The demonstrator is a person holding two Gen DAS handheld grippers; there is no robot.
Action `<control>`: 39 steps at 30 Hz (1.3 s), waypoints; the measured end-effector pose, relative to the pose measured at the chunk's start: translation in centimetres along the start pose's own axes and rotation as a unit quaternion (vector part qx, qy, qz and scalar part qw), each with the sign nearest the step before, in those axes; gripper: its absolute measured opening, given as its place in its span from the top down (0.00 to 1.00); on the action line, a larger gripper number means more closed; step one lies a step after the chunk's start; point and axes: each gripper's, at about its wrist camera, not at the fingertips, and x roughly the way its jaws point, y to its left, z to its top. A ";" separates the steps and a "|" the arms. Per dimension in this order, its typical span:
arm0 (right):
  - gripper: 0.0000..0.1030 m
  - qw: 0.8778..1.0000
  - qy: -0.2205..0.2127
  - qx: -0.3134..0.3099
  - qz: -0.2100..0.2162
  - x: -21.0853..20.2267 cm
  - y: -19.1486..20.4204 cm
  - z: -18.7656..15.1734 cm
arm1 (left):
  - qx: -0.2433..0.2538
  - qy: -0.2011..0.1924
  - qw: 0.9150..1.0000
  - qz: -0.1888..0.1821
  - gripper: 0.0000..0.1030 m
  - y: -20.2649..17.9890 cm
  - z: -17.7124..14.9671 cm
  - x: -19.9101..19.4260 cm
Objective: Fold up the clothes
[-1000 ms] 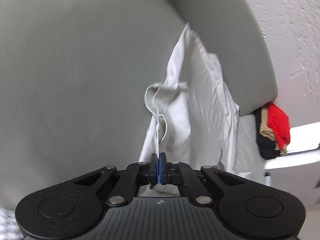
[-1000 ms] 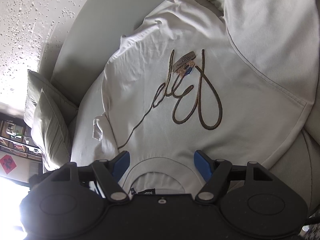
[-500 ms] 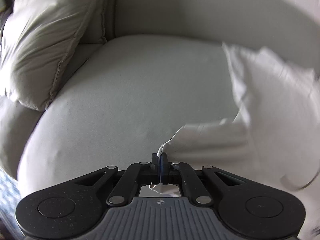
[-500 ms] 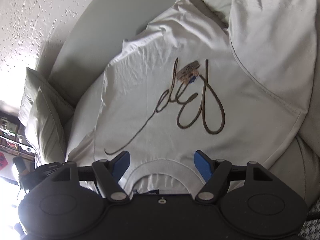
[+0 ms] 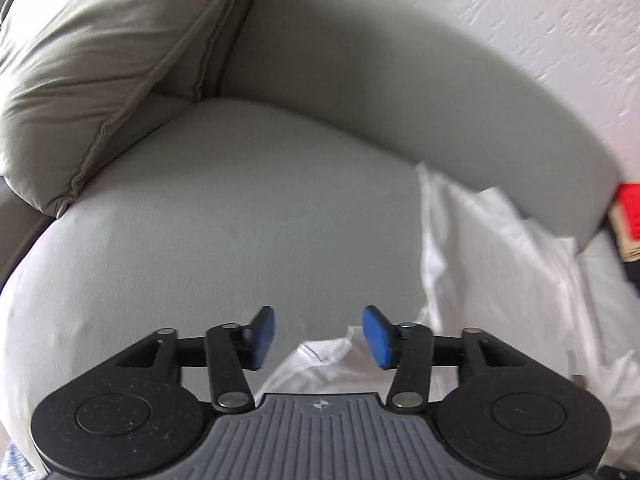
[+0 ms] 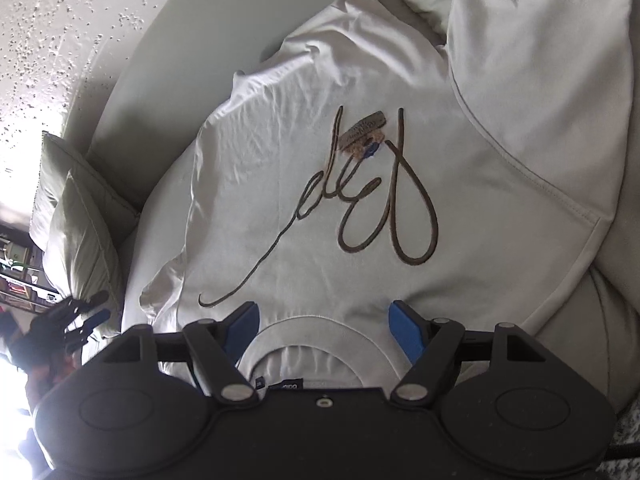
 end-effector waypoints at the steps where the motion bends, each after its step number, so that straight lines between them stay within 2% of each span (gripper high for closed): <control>1: 0.31 1.000 0.001 -0.003 -0.001 0.1 0.1 0.0 | -0.007 0.025 1.000 0.005 0.51 -0.1 0.3 1.4; 2: 0.31 1.000 0.001 -0.005 -0.002 0.1 0.1 0.1 | -0.020 0.049 0.999 0.003 0.51 -0.1 0.5 2.8; 5: 0.31 1.000 0.002 0.001 0.002 0.1 -0.1 0.2 | -0.077 0.098 0.992 -0.035 0.51 1.0 0.7 6.0; 8: 0.31 1.000 0.002 0.005 0.006 0.0 -0.3 0.1 | -0.107 0.103 0.986 -0.079 0.42 1.3 0.6 7.0; 10: 0.31 1.000 0.001 0.000 0.003 0.0 -0.2 0.1 | -0.110 0.116 0.981 -0.109 0.46 0.8 0.3 7.3; 11: 0.31 1.000 0.001 -0.004 0.001 0.0 0.0 0.0 | -0.100 0.120 0.981 -0.114 0.56 0.3 0.2 7.5; 12: 0.31 1.000 0.001 -0.007 -0.001 0.0 0.1 0.0 | -0.084 0.119 0.983 -0.111 0.70 -0.4 0.0 7.5; 13: 0.31 1.000 0.001 -0.010 -0.003 0.0 0.2 -0.1 | -0.068 0.117 0.985 -0.105 0.79 -1.1 -0.2 7.5; 14: 0.31 1.000 0.001 -0.011 -0.004 0.0 0.2 -0.1 | -0.052 0.115 0.987 -0.100 0.93 -1.7 -0.4 7.4; 15: 0.31 1.000 0.002 -0.011 -0.004 -0.1 0.2 -0.1 | -0.028 0.101 0.990 -0.090 0.94 -2.4 -0.6 7.1; 17: 0.31 1.000 0.003 -0.012 -0.003 -0.2 0.2 -0.1 | 0.066 0.026 0.995 -0.069 0.96 -4.5 -1.2 4.7; 18: 0.31 1.000 0.003 -0.012 -0.003 -0.2 0.1 -0.1 | 0.126 -0.024 0.990 -0.061 0.96 -5.6 -1.8 3.2; 20: 0.31 1.000 0.004 -0.010 0.000 -0.3 0.0 -0.1 | 0.210 -0.124 0.969 -0.051 0.94 -7.0 -3.4 -0.2; 21: 0.31 1.000 0.004 -0.008 0.001 -0.3 -0.1 -0.1 | 0.232 -0.146 0.961 -0.041 0.92 -7.2 -3.9 -1.1; 22: 0.31 1.000 0.003 -0.006 0.002 -0.3 -0.2 -0.1 | 0.244 -0.152 0.957 -0.027 0.88 -7.2 -4.3 -1.7; 23: 0.31 1.000 0.003 -0.004 0.003 -0.3 -0.2 0.0 | 0.249 -0.147 0.957 -0.003 0.78 -7.0 -4.4 -1.6; 24: 0.31 1.000 0.003 -0.003 0.003 -0.3 -0.2 0.0 | 0.239 -0.130 0.962 0.030 0.69 -6.4 -4.3 -1.1; 25: 0.31 1.000 0.004 -0.003 0.003 -0.3 -0.2 0.0 | 0.211 -0.114 0.969 0.057 0.65 -5.4 -4.0 -0.7; 26: 0.31 1.000 0.004 -0.003 0.003 -0.3 -0.1 0.0 | 0.173 -0.100 0.977 0.079 0.66 -4.3 -3.7 -0.3; 28: 0.31 1.000 0.005 -0.003 0.006 -0.4 -0.1 0.0 | 0.074 -0.077 0.992 0.073 0.60 -1.3 -3.8 -0.7; 29: 0.31 1.000 0.007 -0.003 0.008 -0.4 -0.2 0.0 | 0.021 -0.065 0.996 0.064 0.58 0.3 -3.9 -1.0; 30: 0.31 1.000 0.009 0.000 0.010 -0.5 -0.3 0.0 | -0.029 -0.059 0.997 0.049 0.55 1.8 -4.2 -1.6; 32: 0.31 1.000 0.011 0.007 0.015 -0.7 -0.5 -0.1 | -0.095 -0.045 0.994 0.002 0.51 3.4 -5.6 -2.3; 34: 0.31 1.000 0.013 0.012 0.020 -0.8 -0.7 -0.3 | -0.154 -0.031 0.986 -0.047 0.50 4.6 -7.1 -2.8; 35: 0.31 1.000 0.013 0.014 0.021 -0.9 -0.8 -0.4 | -0.171 -0.019 0.983 -0.059 0.49 4.5 -7.9 -2.4; 37: 0.31 1.000 0.013 0.013 0.021 -1.0 -0.8 -0.5 | -0.164 -0.002 0.985 -0.051 0.49 3.5 -8.5 -1.3; 39: 0.31 1.000 0.013 0.011 0.020 -1.1 -0.7 -0.6 | -0.149 -0.004 0.988 -0.045 0.49 2.7 -8.4 -0.5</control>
